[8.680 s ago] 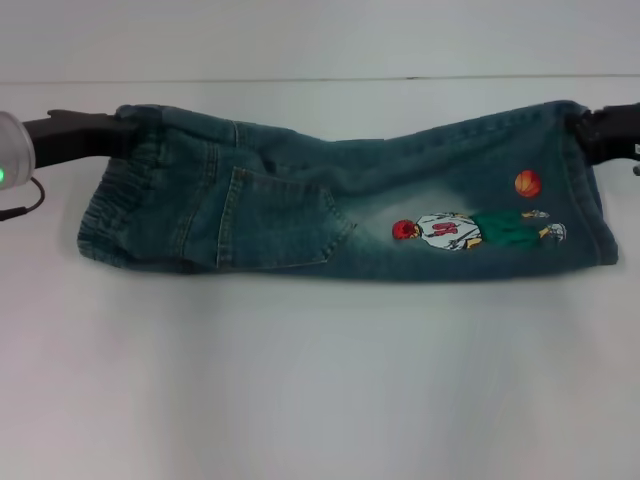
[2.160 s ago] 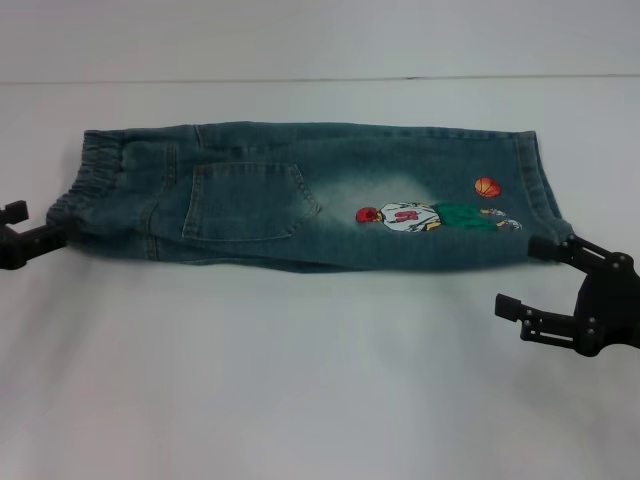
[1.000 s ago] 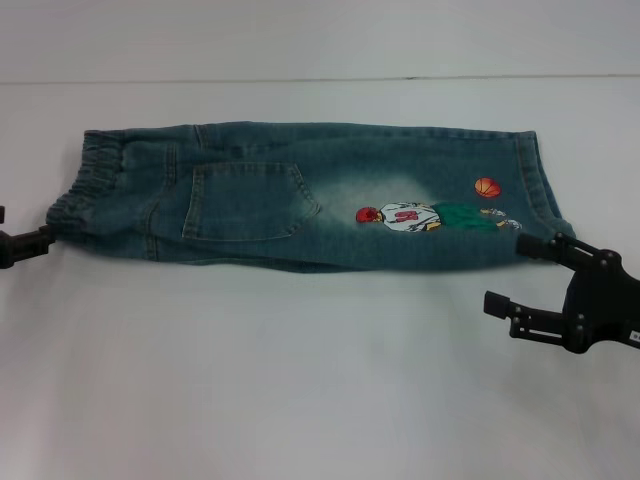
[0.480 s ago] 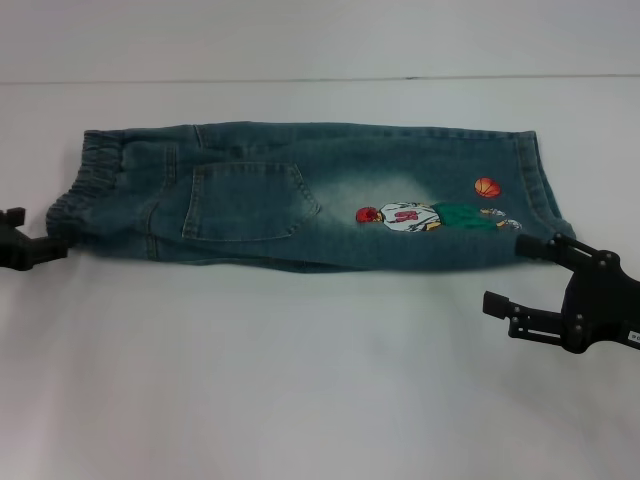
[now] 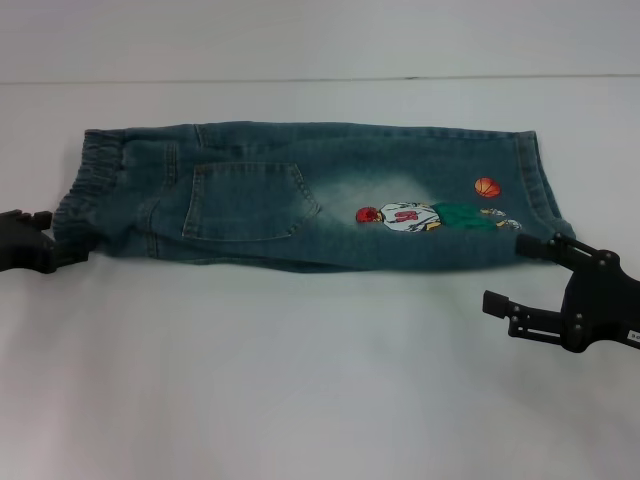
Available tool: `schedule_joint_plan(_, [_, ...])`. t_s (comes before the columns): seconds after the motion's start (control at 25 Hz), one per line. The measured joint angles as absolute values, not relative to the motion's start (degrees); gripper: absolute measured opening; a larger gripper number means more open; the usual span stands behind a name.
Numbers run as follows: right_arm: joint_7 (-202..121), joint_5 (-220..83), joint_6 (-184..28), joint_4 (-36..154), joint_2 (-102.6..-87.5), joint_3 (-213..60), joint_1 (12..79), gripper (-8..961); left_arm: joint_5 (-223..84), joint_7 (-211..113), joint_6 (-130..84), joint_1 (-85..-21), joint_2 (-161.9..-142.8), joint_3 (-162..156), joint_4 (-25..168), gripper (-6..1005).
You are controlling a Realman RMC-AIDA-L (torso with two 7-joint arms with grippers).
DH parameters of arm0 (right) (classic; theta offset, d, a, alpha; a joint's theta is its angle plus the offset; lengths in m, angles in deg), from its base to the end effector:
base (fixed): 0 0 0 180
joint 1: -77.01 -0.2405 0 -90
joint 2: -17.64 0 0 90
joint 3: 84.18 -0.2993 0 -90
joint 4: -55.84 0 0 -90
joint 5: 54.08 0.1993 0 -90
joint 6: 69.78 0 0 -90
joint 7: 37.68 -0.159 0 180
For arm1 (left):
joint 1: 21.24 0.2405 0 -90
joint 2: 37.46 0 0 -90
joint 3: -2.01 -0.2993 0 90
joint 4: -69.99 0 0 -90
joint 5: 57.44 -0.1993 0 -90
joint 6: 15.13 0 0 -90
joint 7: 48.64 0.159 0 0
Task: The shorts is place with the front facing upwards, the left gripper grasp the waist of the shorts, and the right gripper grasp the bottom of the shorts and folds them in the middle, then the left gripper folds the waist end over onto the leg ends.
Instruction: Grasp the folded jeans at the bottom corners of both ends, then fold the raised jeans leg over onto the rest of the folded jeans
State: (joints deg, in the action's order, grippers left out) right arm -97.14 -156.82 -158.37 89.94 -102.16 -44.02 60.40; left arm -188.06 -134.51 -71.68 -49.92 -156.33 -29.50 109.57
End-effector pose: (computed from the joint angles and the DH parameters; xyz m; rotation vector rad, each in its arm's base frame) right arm 0.3389 0.2819 -0.0321 -2.4961 0.5100 0.7694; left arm -0.3915 0.3813 0.0033 -2.1998 -0.8720 -0.1063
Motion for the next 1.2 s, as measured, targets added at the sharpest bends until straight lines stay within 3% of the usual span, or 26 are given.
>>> schedule_joint_plan(0.6, [-97.5, -156.8, -157.5, 89.5, -102.24, -44.2, 60.3, 944, -188.0, -134.0, -72.9, -49.4, -156.63, -29.5, 111.0, 516])
schedule_joint_plan(0.8, [-97.4, -156.7, -156.3, 88.8, -102.25, -44.1, 59.8, 944, -188.0, -135.0, -77.0, -50.4, -156.31, -29.6, 111.5, 250])
schedule_joint_plan(1.04, [-97.2, -156.7, -154.6, 87.7, -102.23, -44.1, 59.2, 944, -188.0, -140.0, -81.2, -50.6, -157.70, -31.5, 117.4, 63])
schedule_joint_plan(1.2, [-97.1, -156.7, -154.5, 87.7, -102.18, -44.0, 58.9, 944, -188.0, -141.7, -81.8, -50.5, -158.99, -32.5, 120.9, 38])
